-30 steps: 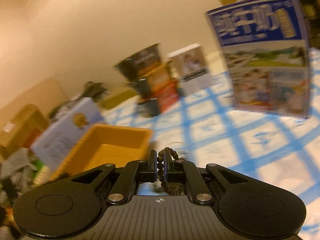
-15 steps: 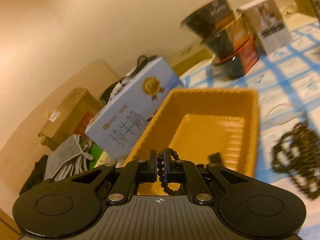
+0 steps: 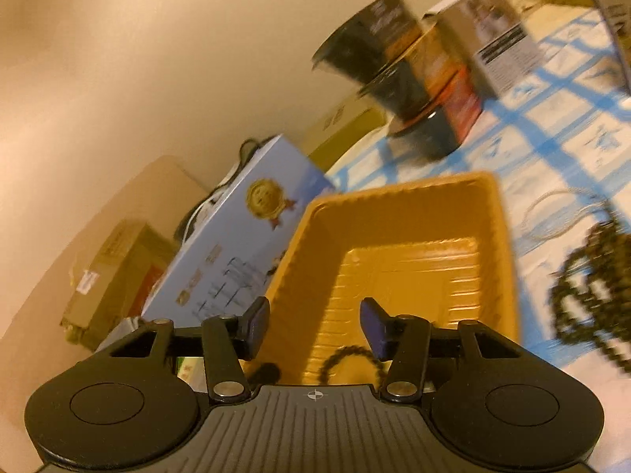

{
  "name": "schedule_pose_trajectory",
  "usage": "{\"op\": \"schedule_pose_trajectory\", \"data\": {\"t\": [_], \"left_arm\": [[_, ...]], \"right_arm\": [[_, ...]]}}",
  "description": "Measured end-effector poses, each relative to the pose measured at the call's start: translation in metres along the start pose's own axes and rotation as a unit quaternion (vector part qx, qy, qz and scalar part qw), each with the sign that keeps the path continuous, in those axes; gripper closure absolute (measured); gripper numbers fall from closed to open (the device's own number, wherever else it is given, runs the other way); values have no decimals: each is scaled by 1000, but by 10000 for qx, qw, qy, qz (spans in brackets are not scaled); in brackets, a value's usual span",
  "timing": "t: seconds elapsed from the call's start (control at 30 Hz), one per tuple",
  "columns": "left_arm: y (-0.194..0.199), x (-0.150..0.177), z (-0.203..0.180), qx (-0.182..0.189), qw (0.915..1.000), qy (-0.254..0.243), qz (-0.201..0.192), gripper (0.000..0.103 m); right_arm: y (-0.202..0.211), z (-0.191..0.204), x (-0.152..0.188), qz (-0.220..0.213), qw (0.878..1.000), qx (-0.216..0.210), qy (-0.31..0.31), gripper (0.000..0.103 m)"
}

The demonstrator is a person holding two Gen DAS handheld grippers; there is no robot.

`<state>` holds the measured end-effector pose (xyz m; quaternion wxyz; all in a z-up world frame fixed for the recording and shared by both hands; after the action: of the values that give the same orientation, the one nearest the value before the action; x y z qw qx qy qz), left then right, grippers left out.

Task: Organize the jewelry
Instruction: 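Carry the bead strand over the orange tray and open the right gripper, then pinch another dark bead strand from the pile with the right gripper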

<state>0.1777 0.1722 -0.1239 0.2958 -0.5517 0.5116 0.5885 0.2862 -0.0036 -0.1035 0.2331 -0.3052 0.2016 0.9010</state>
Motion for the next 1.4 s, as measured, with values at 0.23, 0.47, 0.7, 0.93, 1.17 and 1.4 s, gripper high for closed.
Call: {"op": "schedule_pose_trajectory", "data": {"t": [0.23, 0.47, 0.7, 0.93, 1.17, 1.4], "left_arm": [[0, 0, 1, -4, 10000, 31, -6, 97], [0, 1, 1, -19, 10000, 34, 1, 97], [1, 2, 2, -45, 10000, 26, -1, 97], [1, 1, 1, -50, 10000, 0, -1, 97], [1, 1, 0, -53, 10000, -24, 4, 97], [1, 1, 0, -54, 10000, -26, 4, 97]], "right_arm": [[57, -33, -4, -63, 9958, 769, 489, 52], [114, -72, 5, 22, 9806, 1693, 988, 52], [146, -111, 12, 21, 9612, 2518, 1127, 75], [146, -126, 2, -70, 9529, 2747, 1283, 88], [129, -134, 1, -6, 9476, 2838, 1466, 94], [118, -142, 3, 71, 9413, 2978, 1590, 95]]}}
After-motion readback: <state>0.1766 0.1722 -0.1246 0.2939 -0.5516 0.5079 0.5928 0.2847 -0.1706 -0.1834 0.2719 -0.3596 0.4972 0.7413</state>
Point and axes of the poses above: each gripper's, at about its wrist camera, not at the fingertips, and y roughly against the way its jaws point, z to its left, x to its underside, the point moved 7 cm from there along -y, roughly the way its jaws point, and after that the axes turned 10 degrees about -z, right-handed, at the moved point
